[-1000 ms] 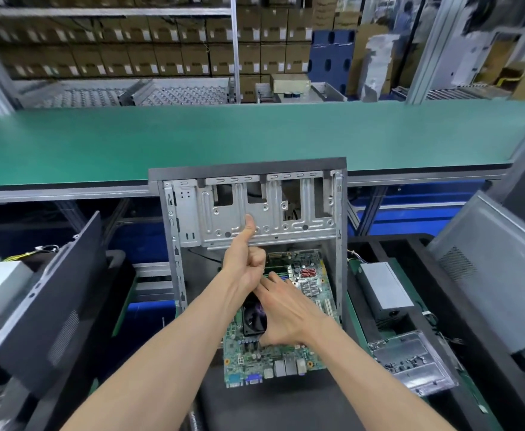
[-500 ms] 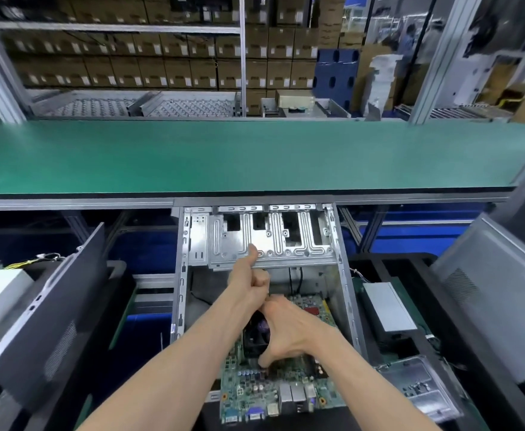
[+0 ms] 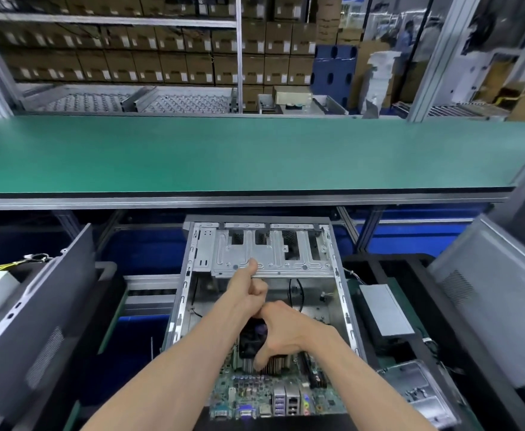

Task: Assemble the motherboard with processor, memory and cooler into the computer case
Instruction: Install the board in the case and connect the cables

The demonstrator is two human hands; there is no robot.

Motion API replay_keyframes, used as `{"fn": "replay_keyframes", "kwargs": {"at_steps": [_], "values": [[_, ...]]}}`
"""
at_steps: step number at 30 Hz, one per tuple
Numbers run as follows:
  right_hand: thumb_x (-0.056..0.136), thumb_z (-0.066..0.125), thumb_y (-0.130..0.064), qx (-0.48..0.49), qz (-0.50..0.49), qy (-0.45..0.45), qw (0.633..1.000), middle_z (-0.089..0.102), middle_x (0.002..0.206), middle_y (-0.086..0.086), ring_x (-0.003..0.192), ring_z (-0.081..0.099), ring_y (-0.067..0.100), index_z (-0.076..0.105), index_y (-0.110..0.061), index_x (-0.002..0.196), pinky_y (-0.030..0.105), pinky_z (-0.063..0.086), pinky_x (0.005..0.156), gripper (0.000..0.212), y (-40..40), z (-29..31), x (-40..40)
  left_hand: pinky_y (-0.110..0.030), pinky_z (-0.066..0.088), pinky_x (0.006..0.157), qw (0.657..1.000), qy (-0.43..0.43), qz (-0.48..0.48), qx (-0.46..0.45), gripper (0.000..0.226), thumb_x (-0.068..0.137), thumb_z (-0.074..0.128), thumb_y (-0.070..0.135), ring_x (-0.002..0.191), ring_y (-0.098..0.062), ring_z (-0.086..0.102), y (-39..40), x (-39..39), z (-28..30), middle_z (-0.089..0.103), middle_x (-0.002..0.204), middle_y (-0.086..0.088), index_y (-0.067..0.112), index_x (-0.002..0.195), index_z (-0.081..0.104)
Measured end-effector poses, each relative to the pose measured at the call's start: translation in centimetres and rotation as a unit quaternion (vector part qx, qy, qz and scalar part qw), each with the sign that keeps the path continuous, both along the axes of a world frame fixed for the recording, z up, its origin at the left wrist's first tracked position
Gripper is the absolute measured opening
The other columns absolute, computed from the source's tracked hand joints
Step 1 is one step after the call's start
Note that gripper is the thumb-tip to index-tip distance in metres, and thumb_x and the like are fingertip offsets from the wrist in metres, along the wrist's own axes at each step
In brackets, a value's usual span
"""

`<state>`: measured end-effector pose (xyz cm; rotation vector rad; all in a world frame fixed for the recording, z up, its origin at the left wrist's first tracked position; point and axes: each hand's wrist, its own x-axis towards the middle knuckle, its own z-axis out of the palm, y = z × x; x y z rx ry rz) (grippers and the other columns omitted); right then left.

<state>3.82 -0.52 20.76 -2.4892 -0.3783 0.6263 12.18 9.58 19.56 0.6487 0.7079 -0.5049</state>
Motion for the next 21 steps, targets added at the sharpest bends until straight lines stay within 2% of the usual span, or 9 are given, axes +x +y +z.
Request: {"fn": "replay_keyframes", "kwargs": {"at_steps": [6,10,12,14,15,17,19,20,21], "values": [[0.052,0.086,-0.046,-0.006,-0.006,0.041,0.999,0.062,0.116,0.001,0.107,0.057,0.023,0.059,-0.023,0.125,0.044,0.055,0.092,0.081,-0.3,-1.2,2.2,-0.018,0.013,0.030,0.999,0.030,0.011,-0.001,0.027,0.096,0.065,0.009,0.033,-0.008,0.012,-0.2,1.8,-1.9,0.026,0.047,0.004,0.010,0.074,0.051],[0.054,0.085,-0.045,-0.002,-0.018,0.069,0.997,0.056,0.090,-0.010,0.080,0.053,0.006,0.055,-0.026,0.098,0.032,0.048,0.067,0.056,-0.5,-2.3,3.1,-0.018,0.012,0.029,0.999,0.046,0.024,0.010,0.035,0.096,0.064,0.005,0.029,-0.009,0.011,-0.2,2.5,-2.7,0.026,0.038,0.004,0.014,0.067,0.046],[0.058,0.087,-0.043,0.002,-0.012,0.079,0.997,0.055,0.091,-0.013,0.079,0.051,-0.001,0.055,-0.026,0.102,0.032,0.048,0.069,0.058,-0.4,-2.5,3.6,-0.018,0.012,0.028,0.998,0.046,0.020,0.029,0.037,0.095,0.066,0.005,0.029,-0.009,0.011,0.0,2.7,-2.9,0.024,0.039,0.004,0.014,0.066,0.044],[0.060,0.088,-0.041,0.010,0.003,0.087,0.996,0.060,0.104,-0.011,0.088,0.055,0.000,0.059,-0.022,0.116,0.035,0.052,0.080,0.066,-0.2,-2.8,3.8,-0.018,0.013,0.028,0.997,0.041,-0.015,0.066,0.032,0.095,0.066,0.007,0.028,-0.009,0.012,0.4,2.9,-3.0,0.029,0.040,0.002,0.011,0.070,0.047],[0.061,0.089,-0.041,0.010,0.005,0.089,0.996,0.062,0.111,-0.008,0.095,0.057,0.004,0.059,-0.020,0.121,0.037,0.053,0.086,0.070,-0.1,-2.6,3.9,-0.018,0.014,0.027,0.994,0.027,-0.053,0.092,0.024,0.096,0.065,0.009,0.028,-0.008,0.014,0.7,2.9,-3.0,0.042,0.044,-0.002,0.007,0.076,0.052],[0.059,0.088,-0.044,0.004,-0.001,0.095,0.995,0.064,0.104,-0.006,0.093,0.059,0.011,0.062,-0.022,0.106,0.037,0.053,0.079,0.058,-0.2,-2.8,4.1,-0.017,0.018,0.028,0.975,-0.011,-0.153,0.160,0.011,0.098,0.063,0.011,0.028,-0.008,0.017,1.6,2.8,-2.8,0.068,0.078,-0.018,0.001,0.095,0.058],[0.056,0.087,-0.048,-0.009,-0.007,0.091,0.996,0.060,0.089,-0.010,0.080,0.056,0.010,0.058,-0.027,0.087,0.033,0.048,0.066,0.047,-0.4,-2.8,4.4,-0.018,0.020,0.028,0.941,-0.046,-0.224,0.251,0.019,0.096,0.065,0.014,0.031,-0.008,0.017,3.1,3.0,-2.8,0.072,0.100,-0.019,-0.003,0.105,0.062],[0.056,0.087,-0.048,-0.014,-0.006,0.089,0.996,0.065,0.098,-0.006,0.088,0.059,0.013,0.064,-0.026,0.097,0.036,0.050,0.072,0.052,-0.4,-2.7,4.5,-0.019,0.020,0.028,0.924,-0.061,-0.235,0.297,0.020,0.094,0.067,0.014,0.032,-0.008,0.018,3.9,3.2,-2.8,0.074,0.095,-0.016,-0.003,0.105,0.064],[0.058,0.088,-0.048,-0.014,-0.011,0.088,0.996,0.067,0.120,0.000,0.105,0.062,0.019,0.066,-0.017,0.120,0.039,0.053,0.084,0.073,-0.3,-2.3,4.5,-0.017,0.020,0.030,0.907,-0.076,-0.236,0.341,0.019,0.093,0.068,0.014,0.033,-0.008,0.019,4.7,3.4,-2.8,0.075,0.086,-0.012,-0.003,0.102,0.067]]}}
